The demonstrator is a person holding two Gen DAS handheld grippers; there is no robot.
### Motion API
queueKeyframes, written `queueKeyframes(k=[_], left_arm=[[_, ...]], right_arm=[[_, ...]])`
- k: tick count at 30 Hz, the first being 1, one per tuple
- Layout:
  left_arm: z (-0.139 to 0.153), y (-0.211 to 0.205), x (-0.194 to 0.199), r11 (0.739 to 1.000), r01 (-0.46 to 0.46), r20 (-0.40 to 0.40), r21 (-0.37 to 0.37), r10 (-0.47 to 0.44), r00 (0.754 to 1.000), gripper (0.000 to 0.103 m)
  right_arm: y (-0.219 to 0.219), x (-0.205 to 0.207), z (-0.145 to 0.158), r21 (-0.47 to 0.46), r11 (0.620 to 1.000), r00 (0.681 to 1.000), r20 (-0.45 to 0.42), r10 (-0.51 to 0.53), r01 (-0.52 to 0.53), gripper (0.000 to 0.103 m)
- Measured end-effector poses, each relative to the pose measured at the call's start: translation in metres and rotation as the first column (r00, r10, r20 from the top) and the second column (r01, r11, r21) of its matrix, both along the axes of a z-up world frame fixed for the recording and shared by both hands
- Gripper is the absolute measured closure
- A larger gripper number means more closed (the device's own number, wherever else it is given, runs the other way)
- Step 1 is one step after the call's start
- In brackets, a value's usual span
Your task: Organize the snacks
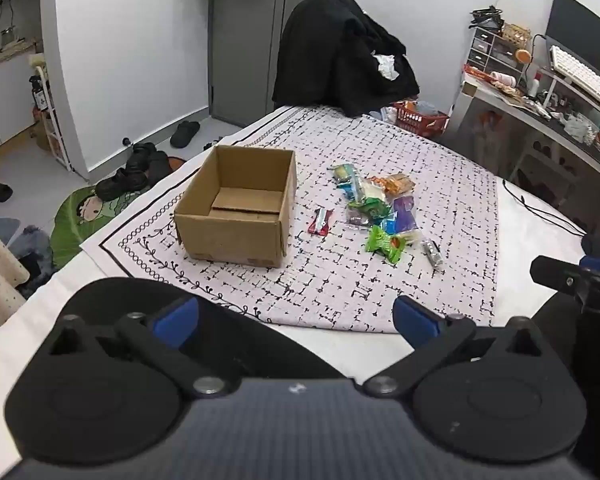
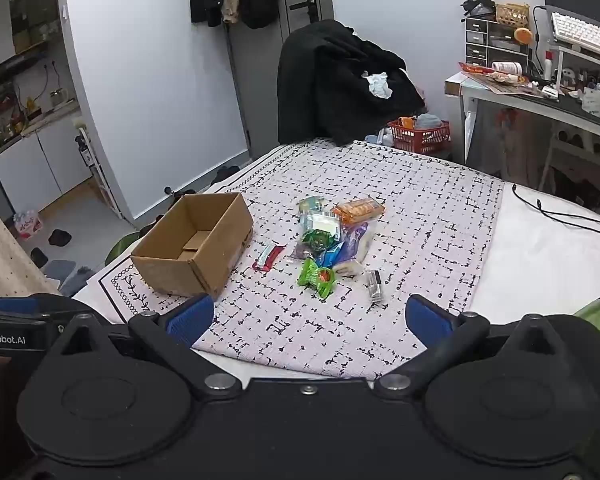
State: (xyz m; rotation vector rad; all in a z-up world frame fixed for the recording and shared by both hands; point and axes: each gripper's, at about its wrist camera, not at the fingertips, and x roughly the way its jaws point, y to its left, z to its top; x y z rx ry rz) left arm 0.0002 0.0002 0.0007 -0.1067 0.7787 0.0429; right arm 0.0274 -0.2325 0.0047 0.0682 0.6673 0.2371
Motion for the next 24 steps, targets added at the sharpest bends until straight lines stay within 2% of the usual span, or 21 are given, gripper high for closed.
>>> queueKeyframes(k=[2,5,24], left_arm=[[0.000,0.001,0.002,1.000,-0.008,-0.001,-0.003,0.008,1.000,0.000],[0.011,-0.003,-0.008,1.000,0.006,0.040,-0.006,-0.006,0.999,0.000],[0.018,-0.009,0.003,0.999,0.036,0.030,-0.023,-0.036,0.999,0.000]], right_arm=[[0.000,0.000,0.000,-0.004,1.000,1.000,0.004,0.000,0.000,0.000],[0.002,0.000,0.000,-0.015,1.000,1.000,0.007,-0.009,0.009,0.000],[-0.004,0.003,0.007,-0.034,0.999,1.000,-0.001,-0.012,0.012,0.000]])
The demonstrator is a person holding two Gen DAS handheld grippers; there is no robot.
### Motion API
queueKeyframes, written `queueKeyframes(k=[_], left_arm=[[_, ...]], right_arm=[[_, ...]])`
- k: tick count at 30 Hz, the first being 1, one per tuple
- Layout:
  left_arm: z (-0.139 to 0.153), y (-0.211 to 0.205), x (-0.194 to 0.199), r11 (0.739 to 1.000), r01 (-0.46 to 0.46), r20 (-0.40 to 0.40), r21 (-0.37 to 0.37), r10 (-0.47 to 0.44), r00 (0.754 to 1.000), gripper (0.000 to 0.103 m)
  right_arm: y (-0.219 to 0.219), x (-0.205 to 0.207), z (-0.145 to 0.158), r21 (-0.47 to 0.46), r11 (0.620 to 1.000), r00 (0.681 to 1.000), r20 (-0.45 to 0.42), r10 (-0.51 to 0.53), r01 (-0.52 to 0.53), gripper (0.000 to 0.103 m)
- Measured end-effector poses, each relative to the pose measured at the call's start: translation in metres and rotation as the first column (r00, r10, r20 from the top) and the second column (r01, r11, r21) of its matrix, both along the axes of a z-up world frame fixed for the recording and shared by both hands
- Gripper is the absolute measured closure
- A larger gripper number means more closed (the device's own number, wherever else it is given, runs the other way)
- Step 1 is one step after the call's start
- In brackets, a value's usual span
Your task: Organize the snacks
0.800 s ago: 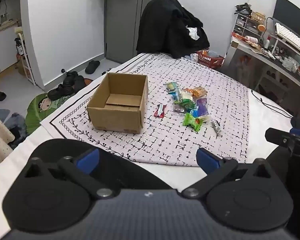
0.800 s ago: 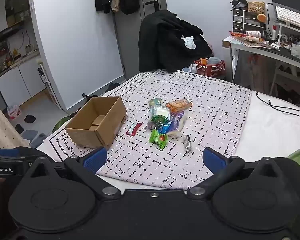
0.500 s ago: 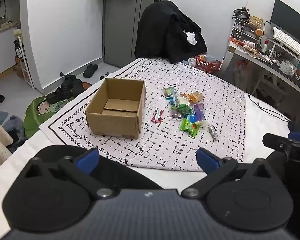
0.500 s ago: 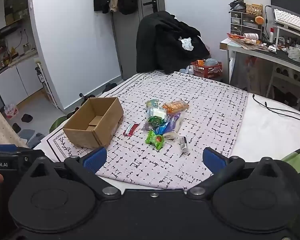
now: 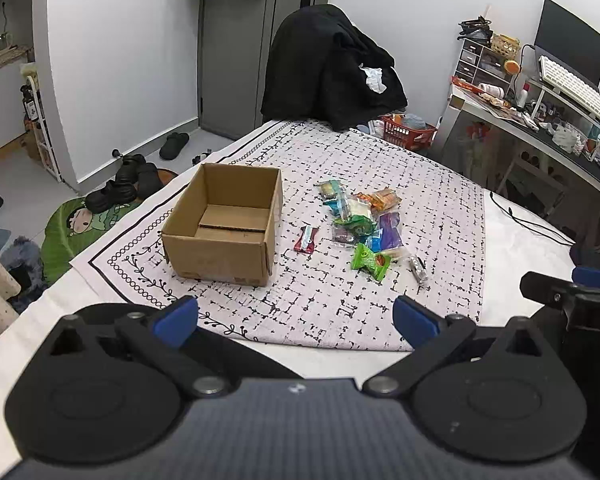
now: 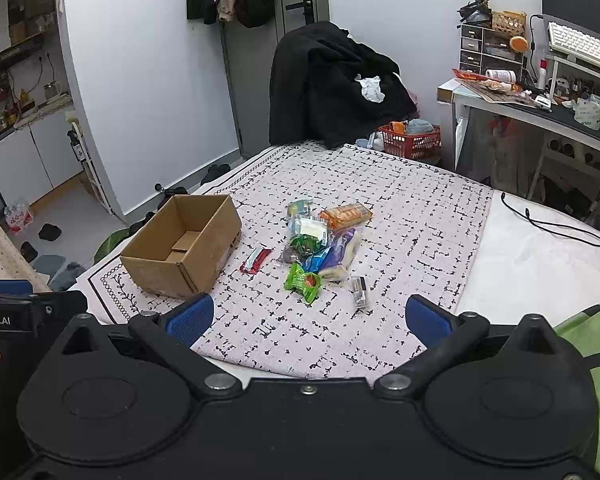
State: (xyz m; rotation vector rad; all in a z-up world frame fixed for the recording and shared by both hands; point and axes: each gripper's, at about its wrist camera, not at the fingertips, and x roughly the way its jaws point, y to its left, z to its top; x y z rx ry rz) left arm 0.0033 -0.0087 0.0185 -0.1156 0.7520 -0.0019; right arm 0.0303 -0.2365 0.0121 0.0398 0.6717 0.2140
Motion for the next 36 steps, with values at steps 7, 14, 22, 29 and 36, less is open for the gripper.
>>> queueKeyframes(k=[7,14,22,29,36], left_arm=[[0.001,0.000,0.002,1.000,0.004,0.002,-0.006,-0.004,1.000,0.000],[0.000,0.001,0.001,1.000,0.007,0.006,-0.009,-0.006,1.000,0.000],[0.002,0.003,-0.001,1.000,0.005,0.007,-0.009,-0.005,1.000,0.000],[0.003,0.009,-0.004,1.000,-0.013,0.015,-0.018,0.014,1.000,0.000],[0.005,0.009,-0.006,1.000,-0.018,0.019,-0.017,0.018,1.000,0.000]], right_arm=[[0.000,0.002,0.001,-0.003,1.000,1.000,-0.001,0.005,-0.005,0.000],[-0.001,0.002,-0.001,-0.010,1.000,1.000,-0.002,0.003,-0.003,0.000],[0.001,0.002,0.000,-0.014,1.000,1.000,-0.001,0.006,-0.006,0.000],[0.006,0.000,0.000,-0.030,1.000,1.000,0.002,0.010,-0.010,0.000],[0.009,-0.001,0.000,-0.029,0.999,1.000,0.001,0.023,-0.023,0.000]])
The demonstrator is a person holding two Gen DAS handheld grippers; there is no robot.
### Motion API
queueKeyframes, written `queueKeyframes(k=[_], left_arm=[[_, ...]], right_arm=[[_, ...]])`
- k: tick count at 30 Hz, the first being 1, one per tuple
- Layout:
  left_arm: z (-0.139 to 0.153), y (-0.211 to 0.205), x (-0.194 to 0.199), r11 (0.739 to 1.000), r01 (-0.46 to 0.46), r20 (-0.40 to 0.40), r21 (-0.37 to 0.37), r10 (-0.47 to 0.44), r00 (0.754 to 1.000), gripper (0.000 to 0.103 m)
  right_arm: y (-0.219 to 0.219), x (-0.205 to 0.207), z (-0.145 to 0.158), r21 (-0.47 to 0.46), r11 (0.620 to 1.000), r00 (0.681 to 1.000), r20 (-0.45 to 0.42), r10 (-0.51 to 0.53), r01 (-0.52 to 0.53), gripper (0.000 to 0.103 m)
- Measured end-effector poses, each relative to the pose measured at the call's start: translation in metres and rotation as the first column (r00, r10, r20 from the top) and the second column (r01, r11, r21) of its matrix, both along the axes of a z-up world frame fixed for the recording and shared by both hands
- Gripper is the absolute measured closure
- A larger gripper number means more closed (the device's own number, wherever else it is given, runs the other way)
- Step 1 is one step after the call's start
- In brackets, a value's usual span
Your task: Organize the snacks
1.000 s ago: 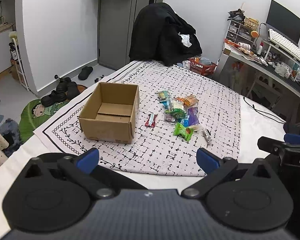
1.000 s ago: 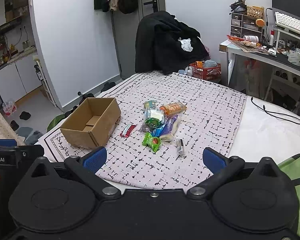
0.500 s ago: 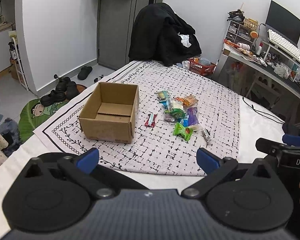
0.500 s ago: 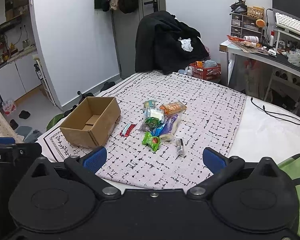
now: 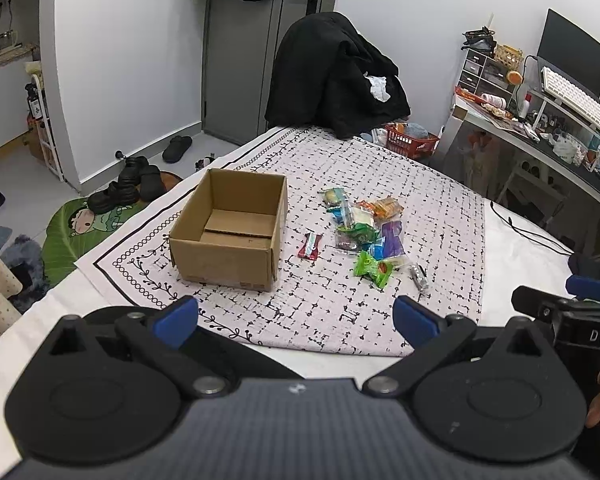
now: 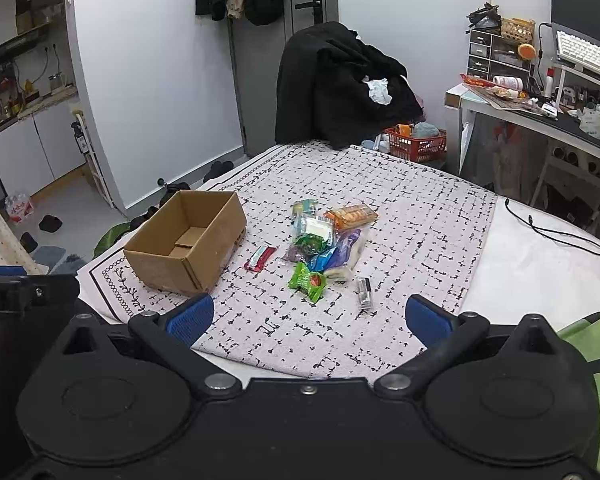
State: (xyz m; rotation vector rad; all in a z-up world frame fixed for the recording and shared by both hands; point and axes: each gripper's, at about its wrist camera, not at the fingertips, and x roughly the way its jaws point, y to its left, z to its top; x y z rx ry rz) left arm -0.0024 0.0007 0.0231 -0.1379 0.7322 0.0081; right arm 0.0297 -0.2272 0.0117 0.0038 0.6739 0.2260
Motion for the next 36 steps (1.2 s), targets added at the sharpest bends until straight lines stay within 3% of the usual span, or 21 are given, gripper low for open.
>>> queueKeyframes(k=[36], left_arm=[[-0.006,-0.001,0.013,1.000,-0.011,-0.012,0.013,0.011,1.000,0.000]], right_arm=[[0.003,0.016,-0.009,0.049,0.998,0.999,-0.025,0.035,-0.033,0.000]])
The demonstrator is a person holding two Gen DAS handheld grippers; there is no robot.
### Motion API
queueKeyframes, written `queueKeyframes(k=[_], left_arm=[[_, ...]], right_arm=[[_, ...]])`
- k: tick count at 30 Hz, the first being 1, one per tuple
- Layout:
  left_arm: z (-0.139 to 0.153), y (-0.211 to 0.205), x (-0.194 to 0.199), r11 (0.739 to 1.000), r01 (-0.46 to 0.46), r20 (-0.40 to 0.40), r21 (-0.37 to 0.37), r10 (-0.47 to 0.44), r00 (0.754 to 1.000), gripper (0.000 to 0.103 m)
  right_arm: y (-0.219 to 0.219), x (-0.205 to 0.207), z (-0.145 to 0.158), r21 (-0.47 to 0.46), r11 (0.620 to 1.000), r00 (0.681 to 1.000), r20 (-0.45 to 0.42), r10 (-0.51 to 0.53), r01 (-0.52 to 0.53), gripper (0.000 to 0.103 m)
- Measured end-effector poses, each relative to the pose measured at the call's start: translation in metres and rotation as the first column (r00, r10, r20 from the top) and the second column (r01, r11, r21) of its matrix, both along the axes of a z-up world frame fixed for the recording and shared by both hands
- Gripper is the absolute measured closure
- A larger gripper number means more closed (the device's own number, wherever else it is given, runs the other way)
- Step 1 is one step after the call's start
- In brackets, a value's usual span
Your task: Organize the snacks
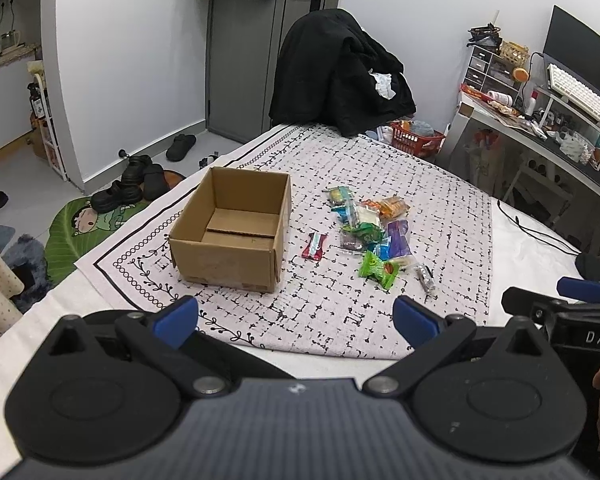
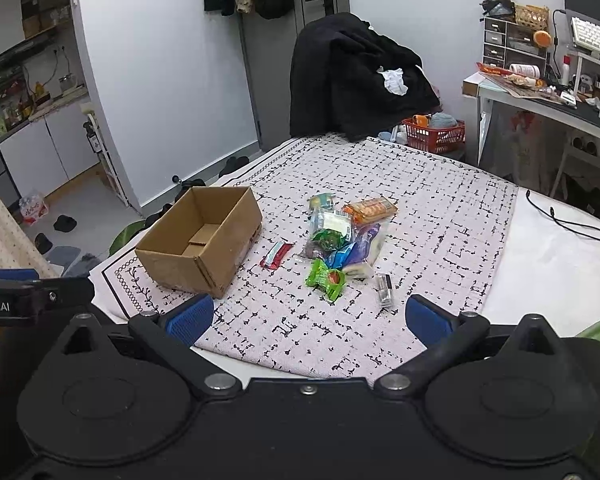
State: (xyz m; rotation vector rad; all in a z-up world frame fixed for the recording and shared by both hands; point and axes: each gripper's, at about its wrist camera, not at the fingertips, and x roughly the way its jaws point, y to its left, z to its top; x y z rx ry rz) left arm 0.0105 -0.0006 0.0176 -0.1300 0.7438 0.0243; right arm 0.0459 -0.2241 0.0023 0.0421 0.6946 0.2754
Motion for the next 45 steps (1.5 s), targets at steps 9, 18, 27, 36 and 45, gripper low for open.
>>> queueKeyframes(k=[9,18,27,36,45], left_arm=[[-0.013,-0.005,0.025,1.000,-0.021,-0.040,-0.007,0.021,0.999,0.000],[-0.029,-0.012,0.056,0.999,-0.026,-0.087,-0.025,0.024,0.996,0.000],[-0.051,-0.019,0.087,0.998,-0.031,-0.133,-0.054,0.023,0.991,0.001],[-0.073,-0.039,0.125,0.996,-0.013,-0.180,-0.084,-0.002,0.984,0.005],[-0.095,-0.051,0.166,0.990,-0.031,-0.255,-0.141,-0.006,0.967,0.014]], right_arm=[[-0.002,0.018,-0.007,-0.001,1.000,1.000,0.015,0.012,-0.012,0.000],[-0.006,0.050,-0.027,0.020,1.000,0.998,-0.055,-0.023,0.024,0.005],[-0.017,0.085,-0.053,0.042,0.994,0.983,-0.157,-0.097,0.105,0.014],[-0.030,0.119,-0.076,0.065,0.982,0.957,-0.244,-0.156,0.177,0.028],[-0.035,0.148,-0.096,0.063,0.977,0.928,-0.332,-0.171,0.203,0.041]])
